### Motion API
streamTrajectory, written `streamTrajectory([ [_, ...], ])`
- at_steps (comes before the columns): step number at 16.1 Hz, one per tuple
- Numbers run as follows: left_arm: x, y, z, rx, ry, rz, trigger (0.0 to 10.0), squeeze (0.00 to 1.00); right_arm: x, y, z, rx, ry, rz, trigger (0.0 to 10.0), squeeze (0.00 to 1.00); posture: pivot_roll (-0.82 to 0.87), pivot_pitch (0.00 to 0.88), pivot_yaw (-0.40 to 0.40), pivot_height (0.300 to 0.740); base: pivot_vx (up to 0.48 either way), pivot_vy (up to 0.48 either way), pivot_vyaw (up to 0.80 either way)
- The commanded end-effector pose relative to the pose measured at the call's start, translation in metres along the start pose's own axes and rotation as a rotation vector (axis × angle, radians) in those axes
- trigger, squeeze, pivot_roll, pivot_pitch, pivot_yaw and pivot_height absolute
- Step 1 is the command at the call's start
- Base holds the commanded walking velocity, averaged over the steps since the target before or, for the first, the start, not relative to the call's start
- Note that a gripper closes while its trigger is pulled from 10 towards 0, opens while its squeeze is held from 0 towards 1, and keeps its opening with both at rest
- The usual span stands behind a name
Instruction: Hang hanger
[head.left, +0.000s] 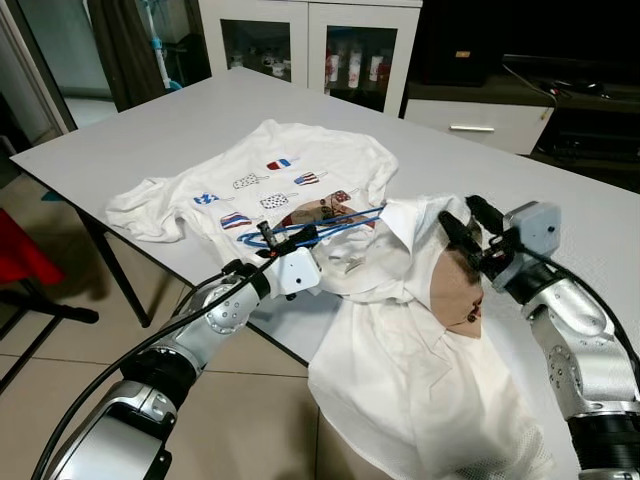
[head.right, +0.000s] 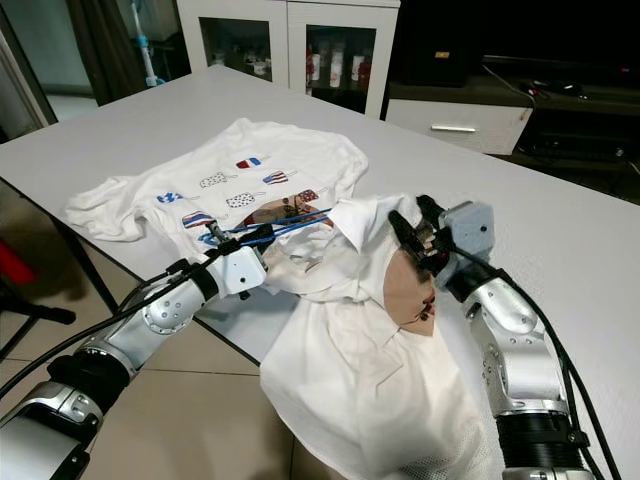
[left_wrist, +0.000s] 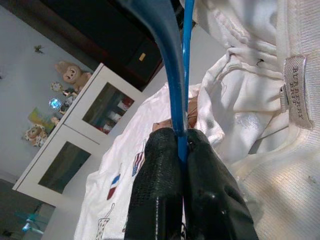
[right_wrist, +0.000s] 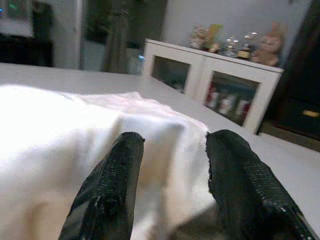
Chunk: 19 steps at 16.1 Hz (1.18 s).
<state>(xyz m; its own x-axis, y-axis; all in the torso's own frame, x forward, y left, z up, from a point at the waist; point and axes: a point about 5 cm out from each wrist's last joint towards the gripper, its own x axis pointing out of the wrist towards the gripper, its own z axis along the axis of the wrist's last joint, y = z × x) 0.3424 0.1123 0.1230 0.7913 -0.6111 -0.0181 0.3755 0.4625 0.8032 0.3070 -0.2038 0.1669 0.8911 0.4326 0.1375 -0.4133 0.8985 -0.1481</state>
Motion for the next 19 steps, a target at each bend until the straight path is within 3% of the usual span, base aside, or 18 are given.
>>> streamTrajectory([
  [1, 0.002, -0.001, 0.002, 0.007, -0.007, -0.009, 0.0, 0.00, -0.001, 0.006, -0.006, 0.009, 0.046, 0.047, 10.0, 0.00, 0.03, 0.016, -0.010, 0.740, 0.000, 0.000, 0.00],
  [6, 0.001, -0.001, 0.002, 0.007, -0.013, -0.004, 0.0, 0.00, 0.012, 0.013, -0.015, -0.065, 0.148, 0.037, 9.6, 0.00, 0.04, 0.021, -0.014, 0.740, 0.000, 0.000, 0.00],
  [7, -0.001, -0.002, 0.001, 0.006, -0.012, -0.006, 0.0, 0.00, 0.012, 0.010, -0.017, -0.069, 0.168, 0.009, 5.4, 0.00, 0.04, 0.024, -0.015, 0.740, 0.000, 0.000, 0.00],
  [8, -0.002, -0.002, 0.001, 0.006, -0.010, -0.007, 0.0, 0.00, 0.011, 0.008, -0.018, -0.073, 0.174, -0.004, 4.1, 0.00, 0.04, 0.025, -0.015, 0.740, 0.000, 0.000, 0.00],
  [9, -0.002, -0.003, 0.000, 0.005, -0.009, -0.008, 0.0, 0.00, 0.011, 0.004, -0.020, -0.086, 0.192, -0.035, 3.8, 0.00, 0.05, 0.026, -0.016, 0.740, 0.000, 0.000, 0.00],
  [10, -0.002, -0.003, 0.000, 0.004, -0.008, -0.008, 0.0, 0.00, 0.009, -0.003, -0.023, -0.093, 0.216, -0.093, 5.3, 0.00, 0.04, 0.026, -0.016, 0.740, 0.000, 0.000, 0.00],
  [11, -0.002, -0.003, 0.000, 0.003, -0.008, -0.008, 0.0, 0.00, 0.009, -0.006, -0.024, -0.109, 0.226, -0.113, 4.3, 0.00, 0.04, 0.026, -0.016, 0.740, 0.000, 0.000, 0.00],
  [12, -0.002, -0.003, 0.001, 0.003, -0.009, -0.008, 0.0, 0.00, 0.009, -0.008, -0.026, -0.119, 0.236, -0.141, 2.5, 0.00, 0.04, 0.026, -0.016, 0.740, 0.000, 0.000, 0.00],
  [13, -0.001, -0.003, 0.001, 0.003, -0.010, -0.008, 0.0, 0.00, 0.010, -0.011, -0.026, -0.127, 0.242, -0.174, 0.0, 0.00, 0.04, 0.026, -0.016, 0.740, 0.000, 0.000, 0.00],
  [19, 0.000, -0.003, 0.003, 0.003, -0.016, -0.009, 0.0, 0.00, 0.012, -0.035, -0.016, -0.222, 0.205, -0.380, 0.0, 0.00, 0.04, 0.025, -0.016, 0.740, 0.000, 0.000, 0.00],
])
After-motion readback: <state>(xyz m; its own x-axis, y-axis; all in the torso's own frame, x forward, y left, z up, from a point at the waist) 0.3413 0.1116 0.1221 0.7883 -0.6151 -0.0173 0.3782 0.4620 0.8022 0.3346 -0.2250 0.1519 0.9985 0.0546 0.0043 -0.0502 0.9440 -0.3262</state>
